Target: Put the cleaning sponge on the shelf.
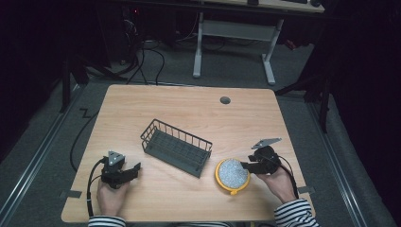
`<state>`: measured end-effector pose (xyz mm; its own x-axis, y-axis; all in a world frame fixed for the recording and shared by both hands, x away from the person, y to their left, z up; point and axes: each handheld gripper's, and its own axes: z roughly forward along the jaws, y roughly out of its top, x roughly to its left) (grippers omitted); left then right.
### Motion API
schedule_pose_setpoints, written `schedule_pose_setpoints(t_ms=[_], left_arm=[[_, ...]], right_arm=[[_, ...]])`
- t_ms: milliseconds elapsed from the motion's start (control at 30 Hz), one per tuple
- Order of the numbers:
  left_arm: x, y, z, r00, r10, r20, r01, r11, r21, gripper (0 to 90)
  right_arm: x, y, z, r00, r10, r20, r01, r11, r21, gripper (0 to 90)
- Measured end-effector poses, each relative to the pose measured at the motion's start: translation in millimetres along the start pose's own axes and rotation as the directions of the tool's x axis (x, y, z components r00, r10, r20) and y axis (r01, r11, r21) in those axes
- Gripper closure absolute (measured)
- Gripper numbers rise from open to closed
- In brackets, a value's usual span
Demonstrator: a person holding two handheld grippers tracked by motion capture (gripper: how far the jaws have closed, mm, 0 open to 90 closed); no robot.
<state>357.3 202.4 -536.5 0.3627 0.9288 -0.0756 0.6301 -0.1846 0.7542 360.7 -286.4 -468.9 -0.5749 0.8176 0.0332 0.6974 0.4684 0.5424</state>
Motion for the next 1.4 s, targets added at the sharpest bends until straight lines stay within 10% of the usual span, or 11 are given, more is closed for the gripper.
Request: schedule_pose_setpoints(t_ms=[400,667,1400], left_arm=[[1.7,-0.2,-0.6,0.9998,-0.011,0.013,0.011,0.9999,-0.001,31.2],[2.1,-0.3,-0.7,0.9998,-0.014,0.017,0.014,0.9999,-0.002,30.6],[-3.0,0.4,0.8,0.9996,0.028,-0.01,-0.028,0.9995,0.013,29.8]], right_arm=[[6.0,9.5,17.3,0.9982,-0.024,-0.054,0.031,0.993,0.117,52.4],[2.0,11.1,24.0,0.995,0.047,-0.088,-0.031,0.984,0.174,56.8],[1.6,9.3,25.4,0.9939,-0.059,-0.094,0.072,0.987,0.144,82.9]])
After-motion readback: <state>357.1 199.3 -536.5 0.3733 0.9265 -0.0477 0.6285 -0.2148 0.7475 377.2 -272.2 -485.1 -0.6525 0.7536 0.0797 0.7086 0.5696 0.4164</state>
